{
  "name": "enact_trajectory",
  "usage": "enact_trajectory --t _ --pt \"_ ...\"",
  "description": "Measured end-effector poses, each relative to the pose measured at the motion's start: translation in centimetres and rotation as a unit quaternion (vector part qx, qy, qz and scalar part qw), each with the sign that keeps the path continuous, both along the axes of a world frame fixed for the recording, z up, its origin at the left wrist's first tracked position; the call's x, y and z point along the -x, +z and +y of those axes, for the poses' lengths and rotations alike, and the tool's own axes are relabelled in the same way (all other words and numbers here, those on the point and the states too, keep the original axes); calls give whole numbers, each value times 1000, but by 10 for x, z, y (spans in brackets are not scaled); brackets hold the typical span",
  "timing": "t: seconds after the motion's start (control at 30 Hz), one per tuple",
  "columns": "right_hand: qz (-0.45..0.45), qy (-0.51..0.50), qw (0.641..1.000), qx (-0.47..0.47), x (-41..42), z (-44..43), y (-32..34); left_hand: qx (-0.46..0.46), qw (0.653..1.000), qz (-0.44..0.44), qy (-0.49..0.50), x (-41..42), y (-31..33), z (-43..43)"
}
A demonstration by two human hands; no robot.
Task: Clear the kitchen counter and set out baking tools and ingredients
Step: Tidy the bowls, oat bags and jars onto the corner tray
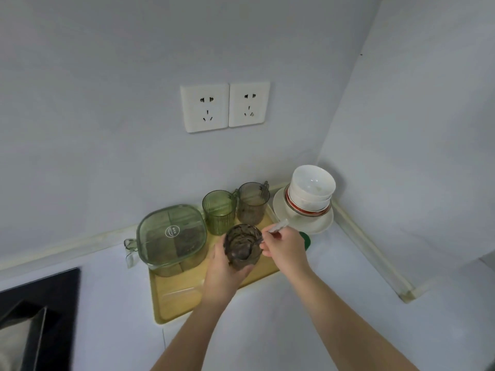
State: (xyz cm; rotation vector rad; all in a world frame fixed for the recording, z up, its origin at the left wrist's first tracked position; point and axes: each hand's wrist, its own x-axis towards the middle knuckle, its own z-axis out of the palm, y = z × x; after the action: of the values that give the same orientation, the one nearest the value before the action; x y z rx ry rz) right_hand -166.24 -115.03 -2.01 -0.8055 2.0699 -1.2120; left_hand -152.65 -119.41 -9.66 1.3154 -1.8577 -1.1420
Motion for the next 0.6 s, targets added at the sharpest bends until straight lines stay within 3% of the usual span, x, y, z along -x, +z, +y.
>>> enact_trajectory --t 0.27,0.6 --pt "-6 -6 1000 15 9 -2 3 -20 999 21 22 7 1 2" --pt "90 21 996 -7 61 -10 24 -34 999 9 10 37 14 -3"
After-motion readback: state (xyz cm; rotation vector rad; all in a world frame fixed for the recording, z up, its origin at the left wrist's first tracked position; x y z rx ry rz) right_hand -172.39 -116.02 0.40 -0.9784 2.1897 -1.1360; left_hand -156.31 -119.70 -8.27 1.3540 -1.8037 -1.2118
